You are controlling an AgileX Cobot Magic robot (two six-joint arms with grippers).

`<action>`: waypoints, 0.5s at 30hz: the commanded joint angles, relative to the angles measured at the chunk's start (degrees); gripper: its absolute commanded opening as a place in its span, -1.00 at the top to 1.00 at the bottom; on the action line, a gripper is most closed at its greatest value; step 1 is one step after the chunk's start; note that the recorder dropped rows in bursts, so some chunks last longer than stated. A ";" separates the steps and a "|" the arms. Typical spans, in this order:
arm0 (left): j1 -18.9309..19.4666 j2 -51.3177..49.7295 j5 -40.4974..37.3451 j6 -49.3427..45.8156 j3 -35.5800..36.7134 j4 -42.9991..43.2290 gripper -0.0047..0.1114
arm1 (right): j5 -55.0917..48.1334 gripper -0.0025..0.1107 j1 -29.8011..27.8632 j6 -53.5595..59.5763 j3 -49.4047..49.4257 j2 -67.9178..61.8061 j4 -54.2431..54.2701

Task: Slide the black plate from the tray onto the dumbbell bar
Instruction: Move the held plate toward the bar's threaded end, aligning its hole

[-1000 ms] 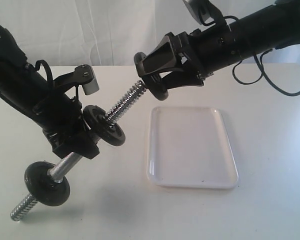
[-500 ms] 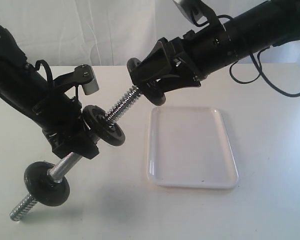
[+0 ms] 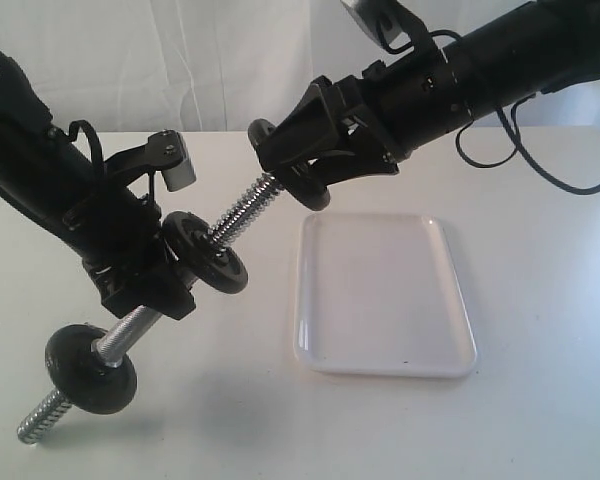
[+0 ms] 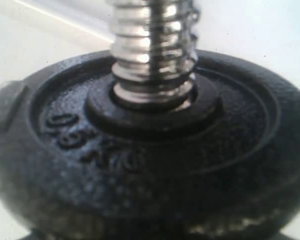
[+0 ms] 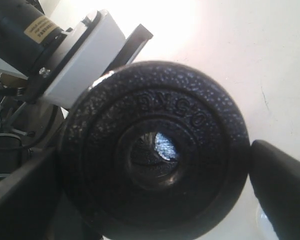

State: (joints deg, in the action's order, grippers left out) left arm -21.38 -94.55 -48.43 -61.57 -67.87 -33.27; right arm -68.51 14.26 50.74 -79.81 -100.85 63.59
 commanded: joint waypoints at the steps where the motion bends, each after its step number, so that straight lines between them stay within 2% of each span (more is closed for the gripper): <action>1: 0.02 3.22 -2.48 -0.07 -1.84 -13.86 0.92 | -1.45 0.96 0.41 0.39 -0.75 1.29 3.90; 15: 0.02 3.22 -3.08 -0.29 -1.84 -14.21 0.92 | -1.45 0.96 0.52 0.64 -0.75 1.03 3.78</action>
State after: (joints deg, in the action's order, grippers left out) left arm -21.38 -94.55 -48.65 -61.68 -67.87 -33.27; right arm -68.51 14.29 50.74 -79.81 -100.85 63.59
